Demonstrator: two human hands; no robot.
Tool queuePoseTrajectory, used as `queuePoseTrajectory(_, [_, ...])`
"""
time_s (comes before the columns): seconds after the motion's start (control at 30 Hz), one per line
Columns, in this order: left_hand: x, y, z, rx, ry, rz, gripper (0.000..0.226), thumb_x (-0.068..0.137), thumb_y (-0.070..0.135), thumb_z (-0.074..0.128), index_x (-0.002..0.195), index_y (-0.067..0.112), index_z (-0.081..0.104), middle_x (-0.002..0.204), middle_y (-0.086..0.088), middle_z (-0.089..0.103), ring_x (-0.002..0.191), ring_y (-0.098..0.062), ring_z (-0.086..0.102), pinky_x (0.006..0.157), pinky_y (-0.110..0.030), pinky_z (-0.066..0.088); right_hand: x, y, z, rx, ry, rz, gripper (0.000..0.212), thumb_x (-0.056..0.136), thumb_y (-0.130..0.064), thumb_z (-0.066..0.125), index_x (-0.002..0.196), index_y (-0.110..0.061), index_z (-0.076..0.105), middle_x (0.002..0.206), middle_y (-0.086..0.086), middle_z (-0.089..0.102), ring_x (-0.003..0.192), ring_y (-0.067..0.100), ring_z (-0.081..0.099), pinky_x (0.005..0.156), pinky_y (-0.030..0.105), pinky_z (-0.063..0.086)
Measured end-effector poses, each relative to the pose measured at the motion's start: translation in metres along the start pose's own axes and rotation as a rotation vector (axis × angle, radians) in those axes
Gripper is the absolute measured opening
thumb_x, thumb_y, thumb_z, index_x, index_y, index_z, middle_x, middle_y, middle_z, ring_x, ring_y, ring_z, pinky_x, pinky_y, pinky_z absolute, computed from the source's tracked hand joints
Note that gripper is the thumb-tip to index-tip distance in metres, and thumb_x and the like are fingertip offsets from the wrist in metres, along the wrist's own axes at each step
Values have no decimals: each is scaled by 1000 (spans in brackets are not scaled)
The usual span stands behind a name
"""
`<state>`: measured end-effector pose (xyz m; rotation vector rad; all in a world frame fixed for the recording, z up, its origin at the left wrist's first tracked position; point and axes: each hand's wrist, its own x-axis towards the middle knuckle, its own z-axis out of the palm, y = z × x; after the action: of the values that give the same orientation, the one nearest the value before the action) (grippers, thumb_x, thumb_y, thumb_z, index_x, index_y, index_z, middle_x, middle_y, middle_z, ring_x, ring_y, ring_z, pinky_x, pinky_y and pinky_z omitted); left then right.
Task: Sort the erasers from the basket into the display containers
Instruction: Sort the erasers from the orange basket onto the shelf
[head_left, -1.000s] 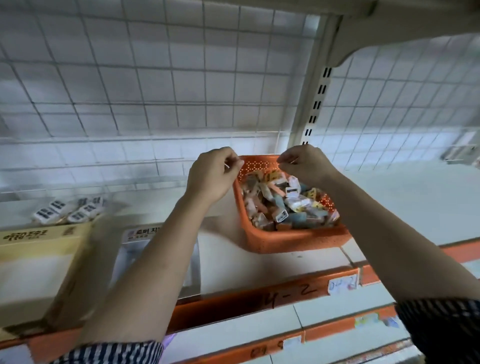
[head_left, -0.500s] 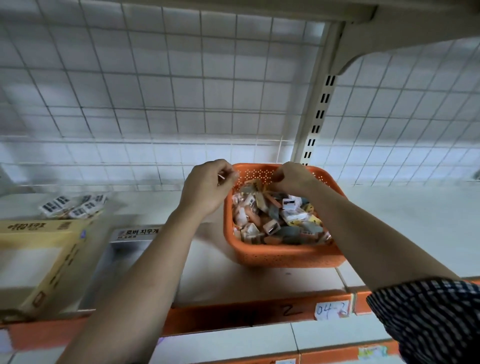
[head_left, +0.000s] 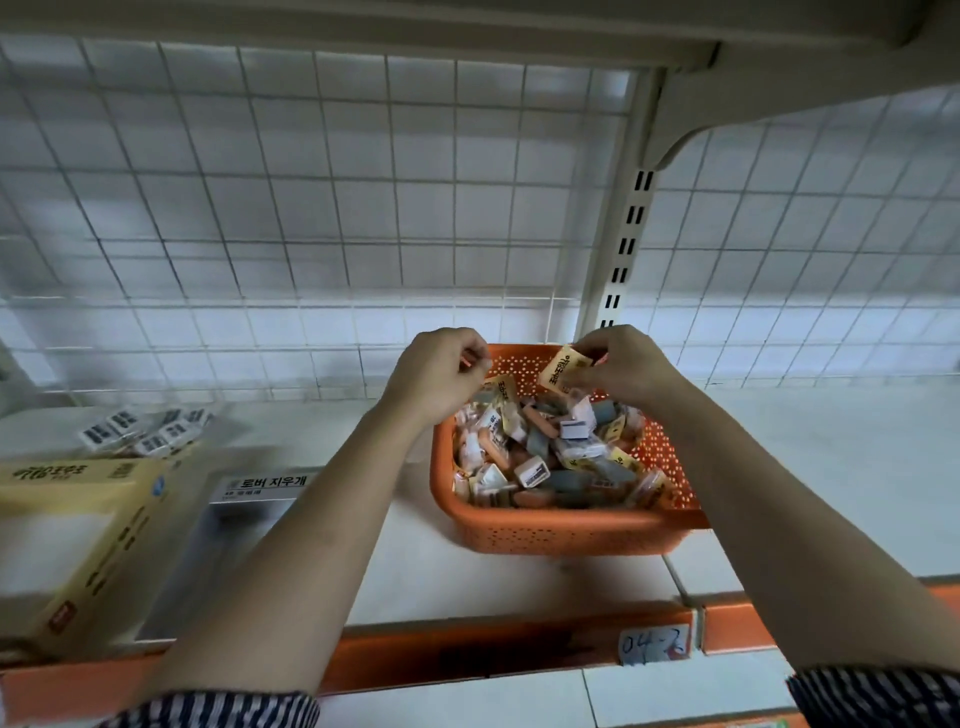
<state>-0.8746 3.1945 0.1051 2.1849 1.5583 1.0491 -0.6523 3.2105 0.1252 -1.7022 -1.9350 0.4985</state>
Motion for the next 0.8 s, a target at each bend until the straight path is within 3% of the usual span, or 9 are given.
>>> queuePoseTrajectory(0.13, [25,1,16,100,-161,17,17,91,15,63,107,14,70,111,-2,69,102,-17,63,92,-34,51,-26,11,-8,198,89,20,14,77,-28,81,80,-24,68,77,-4,69,72,12,63,65,27,49])
queuePoseTrajectory(0.23, [41,-2,28,216,-261,50,23,92,15,60,112,17,69,117,-1,68,108,-18,61,92,-32,47,-38,20,-4,278,205,68,16,75,-28,82,86,-25,70,84,-5,73,79,13,68,75,35,55])
queuePoseTrajectory(0.37, [52,-6,40,340,-372,107,25,94,17,56,116,18,68,121,-2,66,112,-21,58,93,-34,45,-46,29,2,449,225,102,19,78,-14,79,92,-18,67,92,2,70,64,12,69,52,31,54])
queuePoseTrajectory(0.47, [55,-8,43,358,-401,145,26,97,18,52,119,17,67,121,-3,63,112,-22,56,94,-36,45,-45,34,4,470,236,102,28,79,-11,78,104,-12,65,100,7,69,70,16,73,60,39,59])
queuePoseTrajectory(0.67, [54,-11,48,486,-416,182,27,99,32,49,110,15,67,108,0,49,94,-20,54,80,-35,46,-46,39,2,498,282,124,22,78,-11,77,98,-12,67,97,11,69,71,23,73,66,48,60])
queuePoseTrajectory(0.8, [53,-13,52,560,-369,166,21,96,38,53,94,18,56,100,0,52,83,-19,55,74,-36,50,-51,34,0,512,274,128,20,78,-10,77,96,-14,70,96,10,70,69,19,73,70,46,61])
